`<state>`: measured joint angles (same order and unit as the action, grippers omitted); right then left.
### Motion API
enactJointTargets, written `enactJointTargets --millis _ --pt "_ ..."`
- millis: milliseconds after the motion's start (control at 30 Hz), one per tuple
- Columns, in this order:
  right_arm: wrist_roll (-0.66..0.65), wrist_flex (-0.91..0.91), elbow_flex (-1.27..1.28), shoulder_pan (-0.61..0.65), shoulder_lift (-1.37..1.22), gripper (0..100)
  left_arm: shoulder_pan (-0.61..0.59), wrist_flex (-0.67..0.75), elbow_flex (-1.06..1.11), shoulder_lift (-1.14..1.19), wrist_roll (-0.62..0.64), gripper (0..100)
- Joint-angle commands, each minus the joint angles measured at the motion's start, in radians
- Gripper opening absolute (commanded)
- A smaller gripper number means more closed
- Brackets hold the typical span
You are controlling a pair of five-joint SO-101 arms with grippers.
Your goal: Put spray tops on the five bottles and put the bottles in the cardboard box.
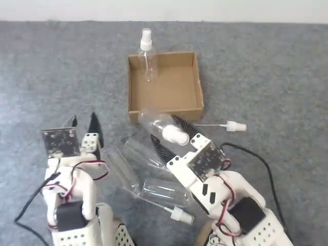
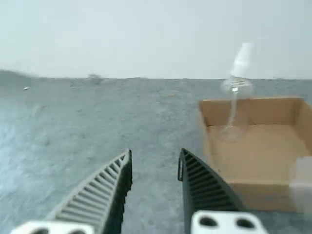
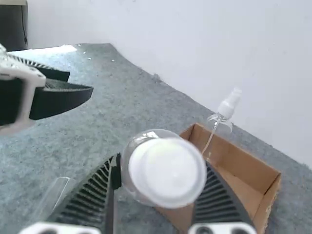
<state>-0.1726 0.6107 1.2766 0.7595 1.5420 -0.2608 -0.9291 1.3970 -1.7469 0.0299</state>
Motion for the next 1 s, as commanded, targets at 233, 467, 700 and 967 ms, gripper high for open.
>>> enactJointTargets --millis 233,467,700,967 --pt "-0.068 0.010 -0.288 -0.018 -0.214 4.9 -0.163 0.035 0.105 0.000 -0.011 15" --pt "-0.069 0.010 -0.499 -0.019 -0.536 4.9 -0.183 0.035 0.154 0.000 -0.011 15" --pt "-0.064 0.008 -0.750 -0.067 -0.875 4.9 -0.178 0.097 0.226 0.000 -0.011 15" --pt "-0.061 0.010 -1.034 -0.139 -1.265 4.9 -0.176 0.123 0.251 0.000 -0.011 15"
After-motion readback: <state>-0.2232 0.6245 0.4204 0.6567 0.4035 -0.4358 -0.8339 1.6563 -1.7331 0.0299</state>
